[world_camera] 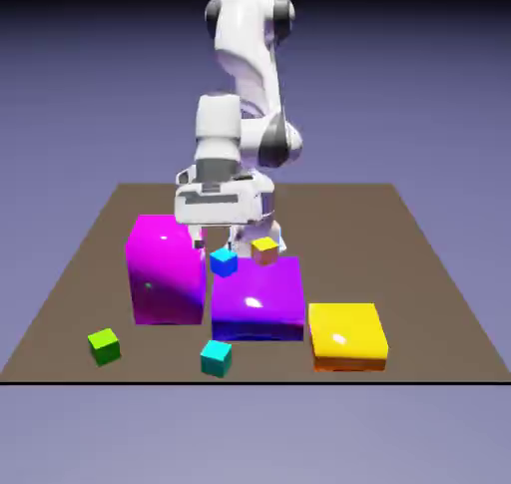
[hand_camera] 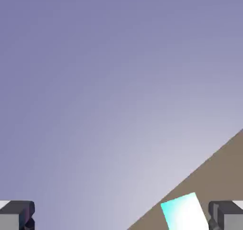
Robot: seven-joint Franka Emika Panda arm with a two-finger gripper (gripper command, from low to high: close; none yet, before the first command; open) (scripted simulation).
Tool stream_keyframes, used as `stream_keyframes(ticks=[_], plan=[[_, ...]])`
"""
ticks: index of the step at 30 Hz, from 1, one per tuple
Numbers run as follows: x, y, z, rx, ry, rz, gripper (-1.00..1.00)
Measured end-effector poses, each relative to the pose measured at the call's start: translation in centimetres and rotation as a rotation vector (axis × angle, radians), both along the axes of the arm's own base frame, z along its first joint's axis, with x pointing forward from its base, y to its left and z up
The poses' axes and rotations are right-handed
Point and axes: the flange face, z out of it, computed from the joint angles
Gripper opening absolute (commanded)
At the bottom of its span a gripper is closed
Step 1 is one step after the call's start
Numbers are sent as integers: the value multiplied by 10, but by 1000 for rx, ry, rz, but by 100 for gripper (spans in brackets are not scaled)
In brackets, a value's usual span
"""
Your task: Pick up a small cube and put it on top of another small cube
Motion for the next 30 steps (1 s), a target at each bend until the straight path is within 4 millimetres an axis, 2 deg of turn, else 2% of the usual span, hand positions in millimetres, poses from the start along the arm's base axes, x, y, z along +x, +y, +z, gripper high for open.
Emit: stream_keyframes(ticks=[8,14,23,30], plan=[[24,-59,-53,124,155,-441,0],[35,-102,-94,163,251,-778,0],[36,-169,-151,134,337,-1293,0],[30,-217,-188,51,340,-1666,0]])
